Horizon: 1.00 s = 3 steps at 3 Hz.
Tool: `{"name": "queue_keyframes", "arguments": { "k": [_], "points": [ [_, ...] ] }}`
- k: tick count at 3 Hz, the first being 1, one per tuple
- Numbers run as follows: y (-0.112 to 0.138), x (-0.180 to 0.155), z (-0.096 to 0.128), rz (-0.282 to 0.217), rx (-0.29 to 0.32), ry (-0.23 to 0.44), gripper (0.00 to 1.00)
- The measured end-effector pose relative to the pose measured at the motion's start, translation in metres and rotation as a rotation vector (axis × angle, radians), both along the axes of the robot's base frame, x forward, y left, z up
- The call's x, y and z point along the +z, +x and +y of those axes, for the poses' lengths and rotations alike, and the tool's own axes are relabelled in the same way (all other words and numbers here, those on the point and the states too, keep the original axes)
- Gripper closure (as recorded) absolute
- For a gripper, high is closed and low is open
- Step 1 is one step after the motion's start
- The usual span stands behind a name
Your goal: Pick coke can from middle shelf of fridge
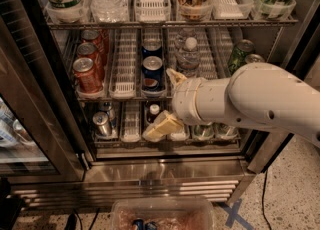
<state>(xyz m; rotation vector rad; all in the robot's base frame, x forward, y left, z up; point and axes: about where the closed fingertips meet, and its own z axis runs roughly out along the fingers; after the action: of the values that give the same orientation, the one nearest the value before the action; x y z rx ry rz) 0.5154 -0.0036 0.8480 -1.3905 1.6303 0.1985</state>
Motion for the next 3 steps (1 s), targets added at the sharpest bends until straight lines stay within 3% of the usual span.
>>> {"name": "queue_keyframes", "arguments": {
  "k": [1, 3],
  "points": [
    [-0.004, -0.013, 0.025, 0.002, 0.001, 0.064, 0.0],
    [-0.011, -0.015, 0.13, -0.057, 0.005, 0.262, 0.0]
  ]
}}
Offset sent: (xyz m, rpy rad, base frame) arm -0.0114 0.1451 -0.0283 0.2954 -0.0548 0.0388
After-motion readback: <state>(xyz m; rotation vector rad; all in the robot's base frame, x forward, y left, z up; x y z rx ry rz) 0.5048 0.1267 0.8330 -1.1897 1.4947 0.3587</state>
